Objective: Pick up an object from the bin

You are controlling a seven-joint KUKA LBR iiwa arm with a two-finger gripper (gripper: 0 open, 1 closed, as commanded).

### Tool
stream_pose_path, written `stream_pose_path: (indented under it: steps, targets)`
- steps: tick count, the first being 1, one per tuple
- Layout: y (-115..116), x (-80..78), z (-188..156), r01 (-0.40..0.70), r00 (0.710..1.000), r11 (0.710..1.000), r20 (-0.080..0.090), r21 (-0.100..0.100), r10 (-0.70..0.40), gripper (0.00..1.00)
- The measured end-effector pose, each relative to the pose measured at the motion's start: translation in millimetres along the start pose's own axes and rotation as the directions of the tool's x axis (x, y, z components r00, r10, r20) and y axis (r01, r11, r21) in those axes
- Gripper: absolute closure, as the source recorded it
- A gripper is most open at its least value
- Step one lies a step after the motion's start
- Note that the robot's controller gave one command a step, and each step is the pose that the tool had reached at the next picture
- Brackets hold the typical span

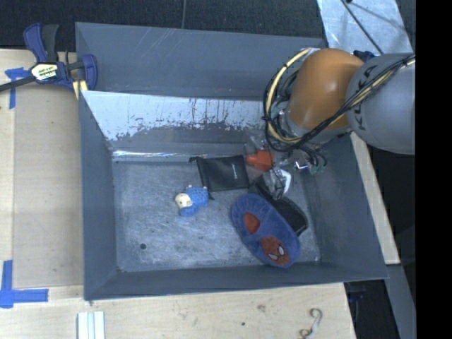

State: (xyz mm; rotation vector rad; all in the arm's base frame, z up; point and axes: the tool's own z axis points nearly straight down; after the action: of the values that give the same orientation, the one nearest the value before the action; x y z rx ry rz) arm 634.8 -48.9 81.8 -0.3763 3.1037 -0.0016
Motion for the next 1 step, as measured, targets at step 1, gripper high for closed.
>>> stream_pose_path:
  steps: [1]
  targets:
    - [4.6,-6.2,-5.0,-0.001,1.0,1.0,0.019,-0.005,0.001,1.0]
